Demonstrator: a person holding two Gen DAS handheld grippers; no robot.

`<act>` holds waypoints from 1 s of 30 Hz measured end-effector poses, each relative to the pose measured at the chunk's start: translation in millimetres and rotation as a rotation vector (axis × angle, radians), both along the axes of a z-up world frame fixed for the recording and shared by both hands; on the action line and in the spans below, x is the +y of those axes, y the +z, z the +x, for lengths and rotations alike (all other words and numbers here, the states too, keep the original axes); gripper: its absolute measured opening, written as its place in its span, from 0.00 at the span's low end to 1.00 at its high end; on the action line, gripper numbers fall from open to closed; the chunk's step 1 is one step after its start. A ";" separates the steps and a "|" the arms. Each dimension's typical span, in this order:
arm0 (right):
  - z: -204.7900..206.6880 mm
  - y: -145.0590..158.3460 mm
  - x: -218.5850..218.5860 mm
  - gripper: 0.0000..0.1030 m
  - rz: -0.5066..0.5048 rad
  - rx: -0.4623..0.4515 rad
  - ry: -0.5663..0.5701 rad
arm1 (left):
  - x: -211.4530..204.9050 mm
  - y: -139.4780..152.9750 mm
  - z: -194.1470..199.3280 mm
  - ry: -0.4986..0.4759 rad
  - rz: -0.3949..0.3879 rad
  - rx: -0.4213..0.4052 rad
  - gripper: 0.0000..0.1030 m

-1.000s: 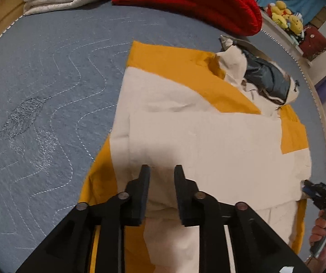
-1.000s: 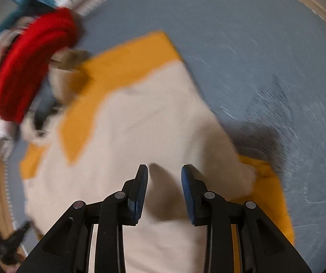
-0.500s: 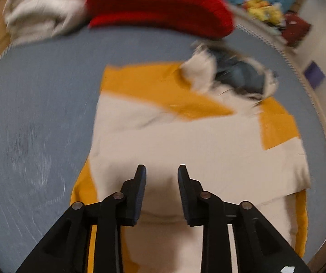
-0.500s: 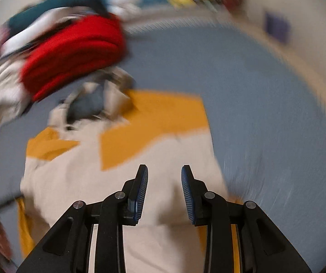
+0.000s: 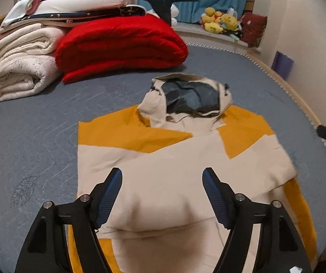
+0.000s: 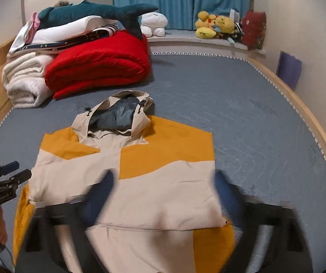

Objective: Fold large clothes
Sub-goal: 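Grasp the hood rim with the left gripper and fold it over the body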

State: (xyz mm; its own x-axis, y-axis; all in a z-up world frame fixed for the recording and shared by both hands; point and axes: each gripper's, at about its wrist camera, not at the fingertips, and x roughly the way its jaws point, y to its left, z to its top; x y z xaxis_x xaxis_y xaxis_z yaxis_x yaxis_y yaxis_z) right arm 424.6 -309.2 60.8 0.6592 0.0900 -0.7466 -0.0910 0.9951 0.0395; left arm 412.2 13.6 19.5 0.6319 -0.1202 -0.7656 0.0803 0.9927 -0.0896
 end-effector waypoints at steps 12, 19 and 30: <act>6.1 7.3 -34.3 0.94 0.020 0.028 -0.064 | -9.2 17.5 131.9 0.010 -0.006 0.076 0.15; 9.9 -1.7 -36.8 0.91 -0.024 0.034 -0.081 | -21.2 -17.4 259.5 0.017 0.009 0.159 0.12; 25.6 -27.6 -40.8 0.91 -0.060 0.106 -0.086 | -27.2 -109.2 390.7 0.129 -0.026 0.374 0.28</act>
State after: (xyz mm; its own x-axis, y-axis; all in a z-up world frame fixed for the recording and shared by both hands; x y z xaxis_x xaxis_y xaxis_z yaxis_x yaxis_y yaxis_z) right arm 450.2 -350.0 33.3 0.5801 -0.0104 -0.8145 -0.0034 0.9999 -0.0152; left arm 802.9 -13.6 -89.7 0.3215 -0.0801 -0.9435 -0.0882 0.9895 -0.1141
